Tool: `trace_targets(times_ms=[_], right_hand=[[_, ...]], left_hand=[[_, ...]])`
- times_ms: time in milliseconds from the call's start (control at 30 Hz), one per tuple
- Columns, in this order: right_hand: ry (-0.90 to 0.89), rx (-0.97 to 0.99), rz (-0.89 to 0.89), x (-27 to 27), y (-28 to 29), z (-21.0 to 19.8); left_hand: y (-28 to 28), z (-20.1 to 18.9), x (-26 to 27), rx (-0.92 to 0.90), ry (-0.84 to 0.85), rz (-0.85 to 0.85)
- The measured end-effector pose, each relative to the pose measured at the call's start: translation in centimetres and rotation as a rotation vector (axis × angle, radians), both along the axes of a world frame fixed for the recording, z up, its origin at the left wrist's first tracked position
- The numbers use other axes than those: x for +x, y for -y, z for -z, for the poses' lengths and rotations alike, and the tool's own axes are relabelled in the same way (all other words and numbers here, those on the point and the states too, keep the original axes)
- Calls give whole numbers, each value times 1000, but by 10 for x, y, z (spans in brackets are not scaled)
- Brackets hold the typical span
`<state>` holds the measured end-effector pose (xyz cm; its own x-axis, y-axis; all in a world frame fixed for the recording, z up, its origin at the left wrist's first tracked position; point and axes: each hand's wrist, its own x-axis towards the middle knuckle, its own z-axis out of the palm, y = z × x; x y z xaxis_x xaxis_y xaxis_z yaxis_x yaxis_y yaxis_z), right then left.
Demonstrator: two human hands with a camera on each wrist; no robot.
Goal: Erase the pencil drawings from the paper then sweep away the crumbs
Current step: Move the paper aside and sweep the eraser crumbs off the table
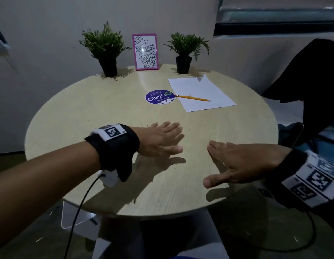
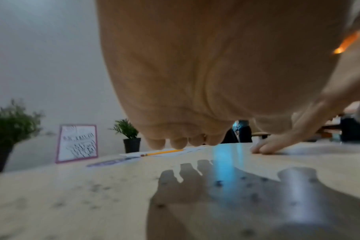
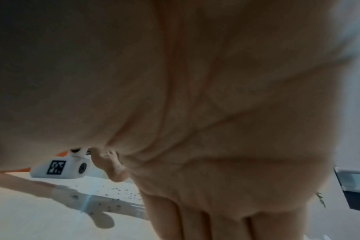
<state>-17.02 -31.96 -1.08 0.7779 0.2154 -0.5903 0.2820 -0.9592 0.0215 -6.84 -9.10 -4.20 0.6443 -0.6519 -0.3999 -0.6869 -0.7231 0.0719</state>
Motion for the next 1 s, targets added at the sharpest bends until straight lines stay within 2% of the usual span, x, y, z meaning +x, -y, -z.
trace_targets(times_ms=[67,133,267,333,467,567,733,867,933,1000], right_hand=[[-14,2,8,-5,1,1],[-30,5,13,-6,3,2],[-62,1,11,-5,12,2],[-61,1,15,-6,17,2],[-58,6,27,-16,27,0],[-101,-20,20,-26,26,3],[-61,3,-155,-42,-9,20],[-26,59,-312,-22,-56,24],[-28,78,-314,-4,-69,14],[-14,95,-234,14,-68,-6]], left_hand=[[13,-1,-5,-53,-123,52],[10,1,-1,4,-146,28],[-8,5,8,265,125,-134],[-1,2,-5,226,143,-19],[31,-3,-55,-21,-48,372],[31,10,-71,-2,-87,455],[-24,12,-52,90,-47,274],[-66,-1,-27,265,-71,60],[-77,-10,-16,376,-11,-34],[-80,-20,-12,380,74,-55]])
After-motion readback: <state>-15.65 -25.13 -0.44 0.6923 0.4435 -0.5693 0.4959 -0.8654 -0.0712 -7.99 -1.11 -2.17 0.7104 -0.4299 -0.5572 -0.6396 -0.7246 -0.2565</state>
